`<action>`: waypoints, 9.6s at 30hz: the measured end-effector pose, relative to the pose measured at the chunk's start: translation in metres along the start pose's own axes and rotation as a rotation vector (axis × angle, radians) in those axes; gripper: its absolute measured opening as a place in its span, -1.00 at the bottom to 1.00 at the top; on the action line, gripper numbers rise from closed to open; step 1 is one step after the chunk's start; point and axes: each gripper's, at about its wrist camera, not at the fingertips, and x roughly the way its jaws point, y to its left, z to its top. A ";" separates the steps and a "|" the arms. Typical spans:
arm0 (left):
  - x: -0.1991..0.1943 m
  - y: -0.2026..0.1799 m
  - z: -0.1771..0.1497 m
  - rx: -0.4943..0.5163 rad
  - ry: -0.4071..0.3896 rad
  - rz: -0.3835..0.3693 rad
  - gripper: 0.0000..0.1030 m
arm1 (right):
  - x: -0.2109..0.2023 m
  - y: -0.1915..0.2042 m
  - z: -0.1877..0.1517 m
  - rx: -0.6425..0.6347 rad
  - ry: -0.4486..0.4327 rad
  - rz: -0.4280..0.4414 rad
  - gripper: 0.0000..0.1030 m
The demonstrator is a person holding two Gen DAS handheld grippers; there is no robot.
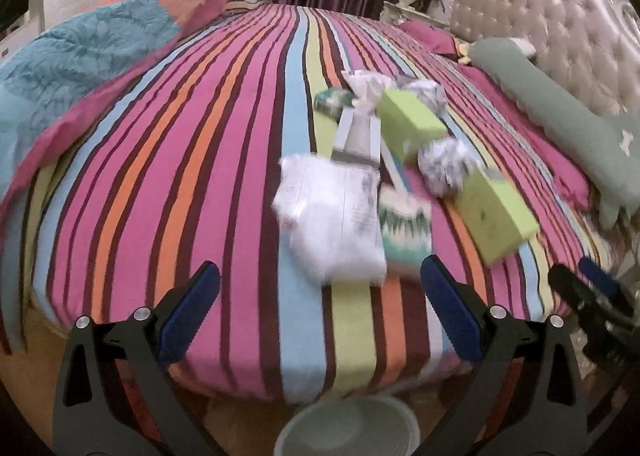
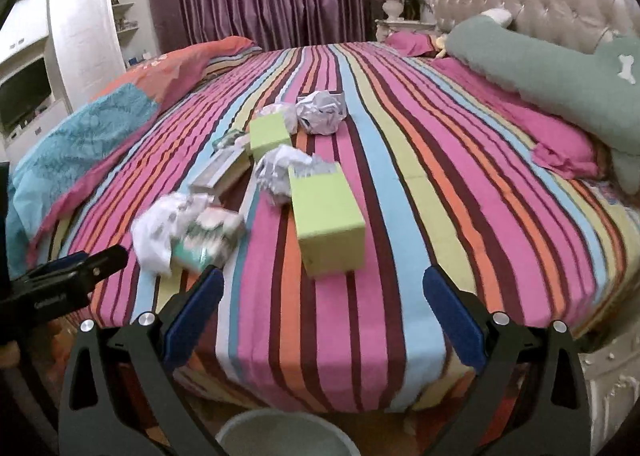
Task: Collect trash
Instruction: 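Grasp the white plastic bag with left tool while right tool grasps green box, then carry bag and green box over the wastebasket and open both tools, then move both tools back toward the items on the bed, then grasp the green tissue pack with left tool while right tool grasps paper ball, then carry tissue pack and paper ball over the wastebasket and open both tools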
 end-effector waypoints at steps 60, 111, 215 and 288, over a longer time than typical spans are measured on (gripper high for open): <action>-0.034 0.007 -0.065 0.094 0.148 -0.086 0.04 | -0.009 -0.031 -0.030 0.187 0.234 0.128 -0.05; 0.157 0.012 -0.278 -0.217 1.066 0.003 0.64 | 0.160 0.000 -0.226 0.510 1.115 0.078 0.53; 0.073 -0.060 0.008 0.128 0.153 0.035 0.71 | 0.107 0.022 0.069 -0.109 0.172 0.137 0.85; 0.026 -0.023 -0.185 0.057 0.492 -0.036 -0.02 | 0.038 -0.023 -0.154 0.362 0.621 0.174 0.17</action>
